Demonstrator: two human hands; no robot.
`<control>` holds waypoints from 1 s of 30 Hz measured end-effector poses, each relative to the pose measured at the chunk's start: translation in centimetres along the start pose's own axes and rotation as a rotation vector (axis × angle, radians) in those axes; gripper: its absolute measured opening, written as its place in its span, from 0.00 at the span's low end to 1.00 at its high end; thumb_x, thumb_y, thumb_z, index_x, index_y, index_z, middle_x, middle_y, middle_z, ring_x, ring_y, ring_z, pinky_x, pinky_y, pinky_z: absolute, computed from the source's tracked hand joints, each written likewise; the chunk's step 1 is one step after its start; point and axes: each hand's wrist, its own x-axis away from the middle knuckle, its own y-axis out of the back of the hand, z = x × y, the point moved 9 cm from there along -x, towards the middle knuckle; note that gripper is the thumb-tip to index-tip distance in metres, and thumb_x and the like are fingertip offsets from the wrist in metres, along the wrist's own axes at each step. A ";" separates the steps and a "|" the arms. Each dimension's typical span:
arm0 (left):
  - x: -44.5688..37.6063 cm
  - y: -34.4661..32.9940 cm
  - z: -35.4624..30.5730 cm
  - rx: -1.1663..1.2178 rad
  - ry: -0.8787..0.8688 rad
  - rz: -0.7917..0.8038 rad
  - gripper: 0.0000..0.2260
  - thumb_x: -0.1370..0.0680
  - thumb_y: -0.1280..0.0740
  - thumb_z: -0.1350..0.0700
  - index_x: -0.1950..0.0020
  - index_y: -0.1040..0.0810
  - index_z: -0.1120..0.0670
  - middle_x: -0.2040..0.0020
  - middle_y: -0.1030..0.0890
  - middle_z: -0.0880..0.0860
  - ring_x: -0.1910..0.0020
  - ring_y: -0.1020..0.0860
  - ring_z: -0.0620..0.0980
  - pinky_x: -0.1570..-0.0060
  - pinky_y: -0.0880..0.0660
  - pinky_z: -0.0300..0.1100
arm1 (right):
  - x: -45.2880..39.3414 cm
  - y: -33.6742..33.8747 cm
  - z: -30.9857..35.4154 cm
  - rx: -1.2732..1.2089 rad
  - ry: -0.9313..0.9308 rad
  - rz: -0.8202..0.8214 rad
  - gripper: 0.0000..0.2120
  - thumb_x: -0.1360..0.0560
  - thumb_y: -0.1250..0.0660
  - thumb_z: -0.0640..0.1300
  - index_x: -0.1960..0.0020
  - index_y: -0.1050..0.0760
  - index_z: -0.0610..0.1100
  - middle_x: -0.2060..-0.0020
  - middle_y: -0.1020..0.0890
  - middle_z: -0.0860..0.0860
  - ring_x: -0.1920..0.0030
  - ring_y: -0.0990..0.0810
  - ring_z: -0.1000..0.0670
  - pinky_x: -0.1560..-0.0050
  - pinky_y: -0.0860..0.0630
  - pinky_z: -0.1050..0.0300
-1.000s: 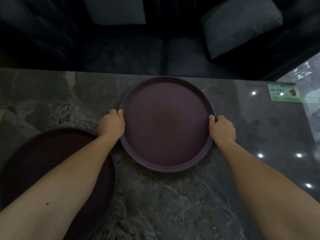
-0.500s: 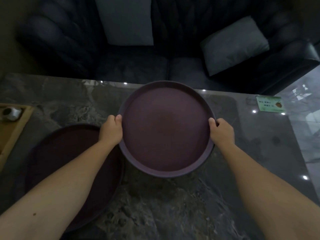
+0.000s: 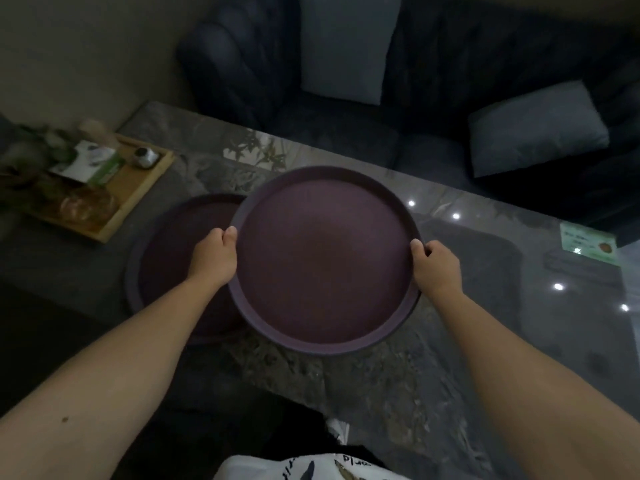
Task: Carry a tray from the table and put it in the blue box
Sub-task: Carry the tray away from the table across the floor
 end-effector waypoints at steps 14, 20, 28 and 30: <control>-0.3 9.6 11.7 0.023 0.148 -0.047 0.19 0.18 0.50 0.44 0.52 0.27 0.56 0.59 0.26 0.53 0.61 0.26 0.50 0.61 0.31 0.49 | 5.9 -9.4 10.4 -0.041 0.075 0.077 0.22 0.21 0.42 0.57 0.60 0.28 0.39 0.67 0.23 0.47 0.66 0.26 0.49 0.70 0.35 0.57; -4.6 11.6 16.1 -0.014 0.126 -0.009 0.18 0.18 0.49 0.45 0.53 0.27 0.56 0.61 0.27 0.53 0.64 0.27 0.49 0.65 0.34 0.47 | 7.6 -15.1 13.0 -0.008 -0.009 0.078 0.21 0.22 0.42 0.58 0.60 0.28 0.41 0.65 0.22 0.45 0.63 0.23 0.44 0.61 0.26 0.50; -9.1 9.8 19.3 -0.113 0.074 0.054 0.17 0.18 0.49 0.45 0.54 0.28 0.55 0.60 0.25 0.54 0.64 0.26 0.51 0.65 0.32 0.47 | 8.9 -19.4 12.8 0.071 -0.107 0.033 0.20 0.22 0.42 0.59 0.56 0.28 0.42 0.59 0.19 0.41 0.56 0.22 0.38 0.55 0.25 0.46; -9.8 9.0 19.5 -0.155 0.054 0.065 0.17 0.18 0.49 0.45 0.55 0.28 0.55 0.60 0.25 0.54 0.65 0.27 0.50 0.66 0.34 0.46 | 9.1 -19.7 12.4 0.091 -0.130 0.026 0.20 0.22 0.43 0.59 0.55 0.27 0.42 0.57 0.19 0.40 0.54 0.21 0.37 0.54 0.25 0.46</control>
